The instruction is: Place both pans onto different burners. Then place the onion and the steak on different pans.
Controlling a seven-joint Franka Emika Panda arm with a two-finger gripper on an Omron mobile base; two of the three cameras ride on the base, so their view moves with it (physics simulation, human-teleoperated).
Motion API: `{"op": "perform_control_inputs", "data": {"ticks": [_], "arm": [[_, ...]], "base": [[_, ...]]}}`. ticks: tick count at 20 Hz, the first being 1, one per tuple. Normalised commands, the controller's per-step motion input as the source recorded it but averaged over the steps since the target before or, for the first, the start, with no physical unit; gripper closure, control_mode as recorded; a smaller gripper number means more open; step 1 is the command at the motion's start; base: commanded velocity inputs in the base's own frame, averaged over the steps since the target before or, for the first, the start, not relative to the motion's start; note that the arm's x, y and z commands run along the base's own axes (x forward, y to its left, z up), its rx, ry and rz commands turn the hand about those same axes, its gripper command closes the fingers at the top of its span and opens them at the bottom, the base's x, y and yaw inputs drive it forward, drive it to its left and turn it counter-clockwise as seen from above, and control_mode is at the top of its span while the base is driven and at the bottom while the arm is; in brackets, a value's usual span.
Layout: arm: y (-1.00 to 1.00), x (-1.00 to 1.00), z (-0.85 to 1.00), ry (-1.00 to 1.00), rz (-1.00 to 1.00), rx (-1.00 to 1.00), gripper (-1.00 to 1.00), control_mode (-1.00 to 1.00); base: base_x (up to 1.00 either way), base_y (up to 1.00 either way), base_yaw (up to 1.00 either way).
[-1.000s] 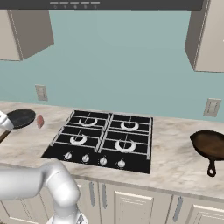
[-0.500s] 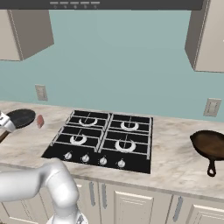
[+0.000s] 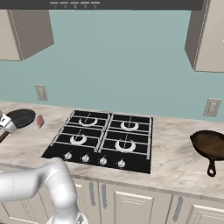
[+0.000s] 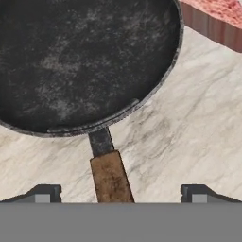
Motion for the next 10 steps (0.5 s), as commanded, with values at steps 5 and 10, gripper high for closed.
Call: {"op": "perform_control_inputs", "data": {"ticks": [5, 10], "arm": [[0.17, 0.13, -0.19, 0.00, 0.00, 0.00, -1.00, -1.00], [0.10, 0.11, -0.16, 0.00, 0.00, 0.00, -1.00, -1.00]], "base": [[0.00, 0.00, 0.00], [0.00, 0.00, 0.00]]}}
